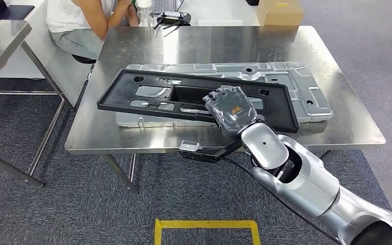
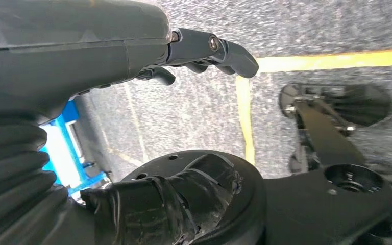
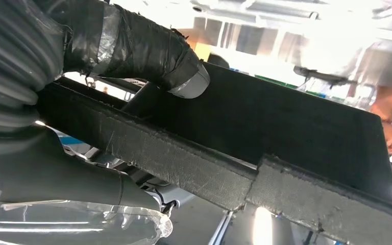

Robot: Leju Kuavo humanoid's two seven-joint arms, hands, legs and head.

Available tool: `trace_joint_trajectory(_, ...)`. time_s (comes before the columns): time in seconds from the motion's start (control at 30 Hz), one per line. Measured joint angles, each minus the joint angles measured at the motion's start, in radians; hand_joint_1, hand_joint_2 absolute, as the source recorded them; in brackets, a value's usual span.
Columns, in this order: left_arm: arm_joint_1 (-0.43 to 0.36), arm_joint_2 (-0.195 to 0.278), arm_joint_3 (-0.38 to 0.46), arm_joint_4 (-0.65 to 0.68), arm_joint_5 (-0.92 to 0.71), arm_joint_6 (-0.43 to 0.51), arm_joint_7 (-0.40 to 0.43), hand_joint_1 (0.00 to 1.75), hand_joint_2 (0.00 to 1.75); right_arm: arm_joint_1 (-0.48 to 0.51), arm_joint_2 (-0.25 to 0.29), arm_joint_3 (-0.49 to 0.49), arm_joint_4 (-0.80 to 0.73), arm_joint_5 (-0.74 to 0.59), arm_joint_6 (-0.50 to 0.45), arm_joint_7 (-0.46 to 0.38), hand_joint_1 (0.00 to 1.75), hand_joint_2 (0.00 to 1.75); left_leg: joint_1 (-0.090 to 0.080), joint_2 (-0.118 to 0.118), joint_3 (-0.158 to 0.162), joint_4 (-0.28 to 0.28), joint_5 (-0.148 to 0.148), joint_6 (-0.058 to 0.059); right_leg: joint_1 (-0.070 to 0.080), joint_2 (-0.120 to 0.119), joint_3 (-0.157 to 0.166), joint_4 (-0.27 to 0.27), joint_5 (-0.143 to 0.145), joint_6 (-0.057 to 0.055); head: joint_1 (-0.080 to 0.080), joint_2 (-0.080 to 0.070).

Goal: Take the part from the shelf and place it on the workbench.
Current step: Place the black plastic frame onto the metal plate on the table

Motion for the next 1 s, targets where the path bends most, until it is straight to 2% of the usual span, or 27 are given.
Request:
trace_joint_trajectory(0.03, -0.001, 0.0, 0.0, 0.0, 0.0, 0.0, 0.0, 0.0, 1.75, -0.001, 0.0, -0.002, 0.002, -0.001, -0.001, 0.0, 1.75, 1.75, -0.002, -0.002, 0.003, 0.005, -0.009, -0.005, 0.001, 0.001, 0.021, -0.054, 0.018, -0.003, 0.0, 0.0)
trace_joint_trajectory(0.07, -0.003, 0.0, 0.0, 0.0, 0.0, 0.0, -0.001, 0.0, 1.75, -0.002, 0.0, -0.004, 0.005, -0.002, -0.001, 0.0, 1.75, 1.75, -0.003, -0.003, 0.002, 0.008, -0.014, -0.011, 0.003, 0.002, 0.032, -0.082, 0.02, -0.007, -0.001, 0.0)
trace_joint_trajectory(0.17, -0.006, 0.0, 0.0, 0.0, 0.0, 0.0, -0.001, 0.0, 1.75, 0.001, 0.0, -0.008, 0.013, -0.004, -0.004, 0.0, 1.75, 1.75, -0.002, -0.003, 0.001, 0.008, -0.023, -0.029, 0.005, 0.006, 0.041, -0.096, 0.003, -0.022, -0.003, 0.0)
trace_joint_trajectory(0.23, -0.004, 0.0, 0.0, 0.0, 0.001, 0.0, -0.001, 0.0, 1.75, 0.002, -0.001, -0.012, 0.019, -0.004, -0.007, 0.001, 1.75, 1.75, -0.001, 0.002, -0.015, 0.046, -0.044, -0.039, 0.0, 0.006, 0.053, -0.102, -0.004, -0.034, -0.005, 0.0)
trace_joint_trajectory(0.27, -0.004, 0.0, 0.0, 0.0, 0.001, 0.0, -0.001, 0.0, 1.75, 0.002, -0.001, -0.014, 0.023, -0.004, -0.009, 0.001, 1.75, 1.75, 0.0, 0.006, -0.041, 0.094, -0.064, -0.043, -0.001, 0.006, 0.06, -0.104, -0.008, -0.038, -0.006, 0.0)
trace_joint_trajectory(0.33, -0.003, 0.0, 0.0, 0.0, 0.001, 0.0, -0.002, 0.0, 1.75, 0.005, -0.001, -0.017, 0.029, -0.005, -0.013, 0.001, 1.75, 1.75, 0.0, 0.009, -0.122, 0.229, -0.099, -0.048, 0.0, 0.005, 0.074, -0.105, -0.019, -0.044, -0.009, 0.0)
trace_joint_trajectory(0.37, -0.003, 0.0, 0.0, 0.0, 0.001, 0.0, -0.002, 0.0, 1.75, 0.009, -0.001, -0.017, 0.032, -0.006, -0.014, 0.0, 1.75, 1.75, 0.0, 0.009, -0.157, 0.275, -0.099, -0.049, 0.001, 0.005, 0.082, -0.105, -0.026, -0.044, -0.008, 0.0)
trace_joint_trajectory(0.4, -0.003, 0.0, 0.0, 0.0, 0.002, 0.0, -0.002, 0.0, 1.75, 0.013, -0.001, -0.017, 0.036, -0.007, -0.014, -0.002, 1.75, 1.75, 0.0, 0.009, -0.177, 0.289, -0.081, -0.049, 0.002, 0.005, 0.091, -0.105, -0.032, -0.044, -0.008, 0.0)
trace_joint_trajectory(0.43, -0.003, 0.0, 0.0, 0.0, 0.002, 0.0, -0.002, 0.0, 1.75, 0.017, -0.001, -0.017, 0.039, -0.008, -0.014, -0.003, 1.75, 1.75, 0.0, 0.009, -0.176, 0.261, -0.043, -0.046, 0.003, 0.005, 0.102, -0.105, -0.04, -0.044, -0.008, 0.0)
trace_joint_trajectory(0.47, -0.002, 0.0, 0.0, 0.0, 0.002, 0.0, -0.001, 0.0, 1.75, 0.019, -0.001, -0.017, 0.042, -0.009, -0.014, -0.004, 1.75, 1.75, -0.001, 0.009, -0.16, 0.202, 0.006, -0.042, 0.003, 0.005, 0.115, -0.105, -0.047, -0.043, -0.008, 0.0)
trace_joint_trajectory(0.5, -0.001, 0.0, 0.0, 0.0, 0.002, 0.0, -0.001, 0.0, 1.75, 0.019, -0.001, -0.018, 0.044, -0.009, -0.014, -0.005, 1.75, 1.75, -0.002, 0.01, -0.136, 0.134, 0.046, -0.036, 0.004, 0.005, 0.125, -0.105, -0.054, -0.042, -0.008, 0.0)
trace_joint_trajectory(0.53, -0.001, 0.0, 0.0, 0.0, 0.002, 0.0, -0.001, 0.0, 1.75, 0.018, -0.001, -0.018, 0.047, -0.009, -0.014, -0.005, 1.75, 1.75, -0.005, 0.01, -0.11, 0.071, 0.07, -0.03, 0.005, 0.007, 0.132, -0.105, -0.062, -0.038, -0.008, 0.0)
trace_joint_trajectory(0.57, -0.002, 0.001, 0.0, 0.0, 0.002, 0.0, -0.001, 0.0, 1.75, 0.018, -0.001, -0.019, 0.049, -0.009, -0.015, -0.005, 1.75, 1.75, -0.009, 0.011, -0.093, 0.032, 0.078, -0.025, 0.006, 0.008, 0.136, -0.107, -0.067, -0.033, -0.008, 0.0)
trace_joint_trajectory(0.6, -0.003, 0.002, 0.0, 0.0, 0.002, 0.001, -0.001, 0.0, 1.75, 0.018, -0.001, -0.021, 0.051, -0.009, -0.015, -0.005, 1.75, 1.75, -0.012, 0.011, -0.083, 0.014, 0.072, -0.021, 0.006, 0.008, 0.138, -0.108, -0.07, -0.028, -0.007, 0.0)
trace_joint_trajectory(0.7, -0.005, 0.002, 0.0, 0.0, 0.003, 0.001, -0.001, 0.0, 1.75, 0.018, 0.0, -0.022, 0.054, -0.009, -0.015, -0.005, 1.75, 1.75, -0.016, 0.011, -0.079, 0.007, 0.064, -0.017, 0.005, 0.007, 0.14, -0.112, -0.073, -0.021, -0.005, 0.0)
trace_joint_trajectory(0.83, -0.004, 0.001, 0.0, 0.0, 0.003, 0.001, -0.001, 0.0, 1.75, 0.019, 0.0, -0.023, 0.056, -0.009, -0.016, -0.007, 1.75, 1.75, -0.013, 0.011, -0.071, -0.002, 0.064, -0.01, 0.006, 0.005, 0.145, -0.117, -0.075, -0.013, -0.005, 0.0)
trace_joint_trajectory(0.87, -0.004, 0.001, 0.0, 0.0, 0.003, 0.001, -0.001, 0.0, 1.75, 0.02, 0.001, -0.025, 0.058, -0.009, -0.016, -0.008, 1.75, 1.75, -0.01, 0.011, -0.061, -0.009, 0.062, -0.003, 0.005, 0.005, 0.111, -0.054, -0.1, -0.007, -0.002, 0.0)
trace_joint_trajectory(0.93, -0.004, 0.0, 0.0, 0.0, 0.003, 0.001, -0.001, 0.0, 1.75, 0.027, 0.001, -0.029, 0.062, -0.009, -0.017, -0.01, 1.75, 1.75, -0.003, 0.01, -0.04, -0.02, 0.054, 0.007, 0.002, 0.004, 0.019, 0.097, -0.145, 0.003, 0.004, 0.0)
trace_joint_trajectory(0.97, -0.004, 0.0, 0.0, 0.0, 0.003, 0.001, -0.001, 0.0, 1.75, 0.031, 0.001, -0.03, 0.066, -0.009, -0.017, -0.01, 1.75, 1.75, -0.003, 0.009, -0.031, -0.02, 0.045, 0.009, 0.0, 0.004, -0.027, 0.161, -0.153, 0.007, 0.007, 0.0)
trace_joint_trajectory(1.0, -0.003, -0.001, 0.0, 0.0, 0.003, 0.001, -0.001, 0.0, 1.75, 0.034, 0.001, -0.03, 0.068, -0.009, -0.018, -0.01, 1.75, 1.75, -0.002, 0.008, -0.024, -0.018, 0.039, 0.007, -0.003, 0.004, -0.03, 0.142, -0.124, 0.008, 0.007, 0.0)
